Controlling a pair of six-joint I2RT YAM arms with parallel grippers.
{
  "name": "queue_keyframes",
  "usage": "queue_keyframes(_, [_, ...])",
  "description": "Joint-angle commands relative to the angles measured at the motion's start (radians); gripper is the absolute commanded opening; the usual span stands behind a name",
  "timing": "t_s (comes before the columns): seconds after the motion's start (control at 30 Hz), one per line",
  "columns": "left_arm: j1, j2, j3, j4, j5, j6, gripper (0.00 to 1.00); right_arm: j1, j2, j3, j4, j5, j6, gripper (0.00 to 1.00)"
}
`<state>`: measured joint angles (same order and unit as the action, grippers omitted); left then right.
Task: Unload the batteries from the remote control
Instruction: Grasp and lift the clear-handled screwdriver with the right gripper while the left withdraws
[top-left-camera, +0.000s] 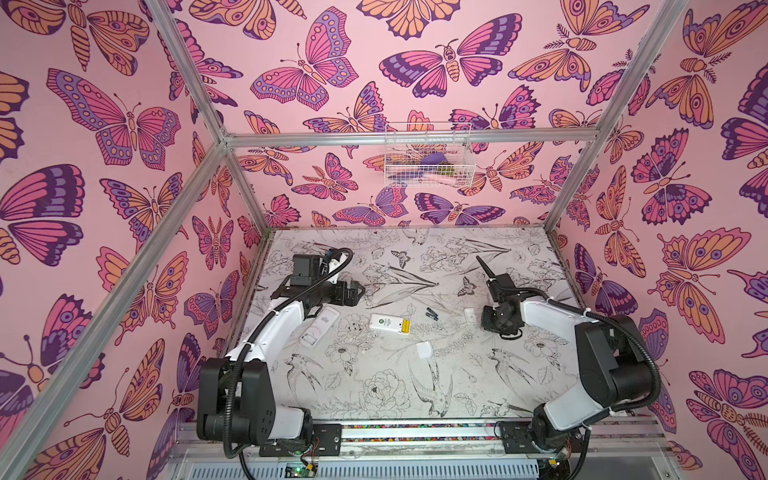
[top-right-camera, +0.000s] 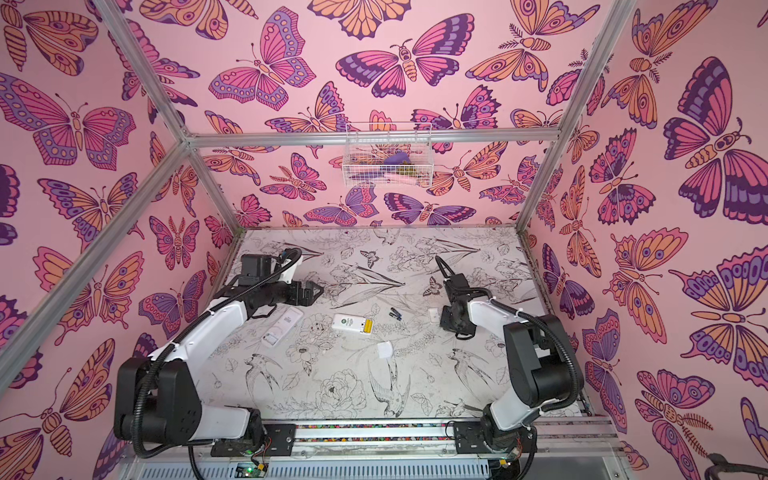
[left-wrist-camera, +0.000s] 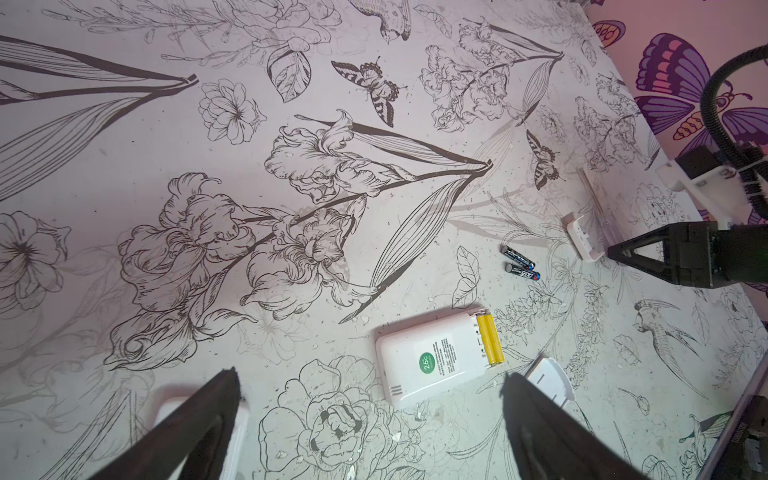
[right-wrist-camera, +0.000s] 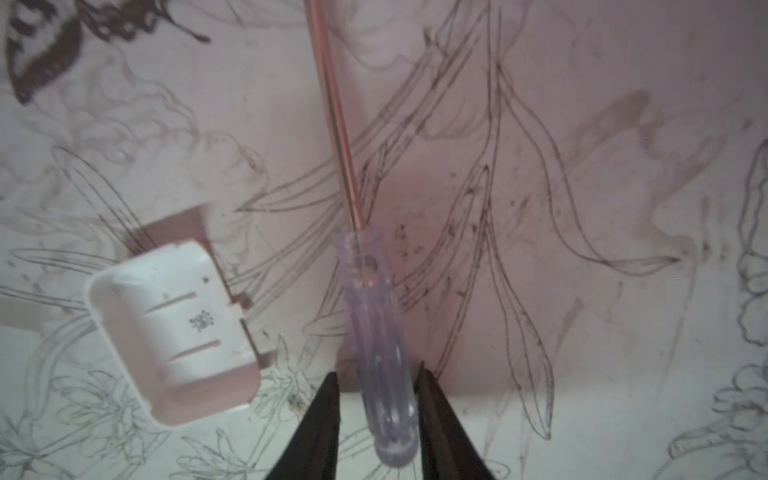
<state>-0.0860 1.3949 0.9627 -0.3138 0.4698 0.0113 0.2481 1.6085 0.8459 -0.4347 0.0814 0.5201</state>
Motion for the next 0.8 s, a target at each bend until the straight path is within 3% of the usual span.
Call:
queue_keyframes(0.0, [0.015,-0.023,0.015,-0.018,-0.005,0.027,1.00,-0.015,0.041,0.010,0.022,-0.005,-0.007,0.30])
queue_keyframes(0.27, [0.023,-0.024,0.015,-0.018,0.011,0.039,1.00,-0.019,0.036,0.016,0.021,-0.012,-0.033,0.17])
queue_keyframes(0.43, [0.025,-0.027,0.037,-0.047,0.049,0.086,0.95,-0.017,-0.091,0.027,-0.011,-0.076,-0.103,0.12])
queue_keyframes(0.6, [0.026,-0.033,0.119,-0.144,0.120,0.186,0.93,0.011,-0.268,0.026,0.003,-0.257,-0.233,0.09])
queue_keyframes(0.77, [0.026,-0.027,0.225,-0.287,0.306,0.280,0.87,0.099,-0.380,0.022,0.076,-0.413,-0.355,0.07])
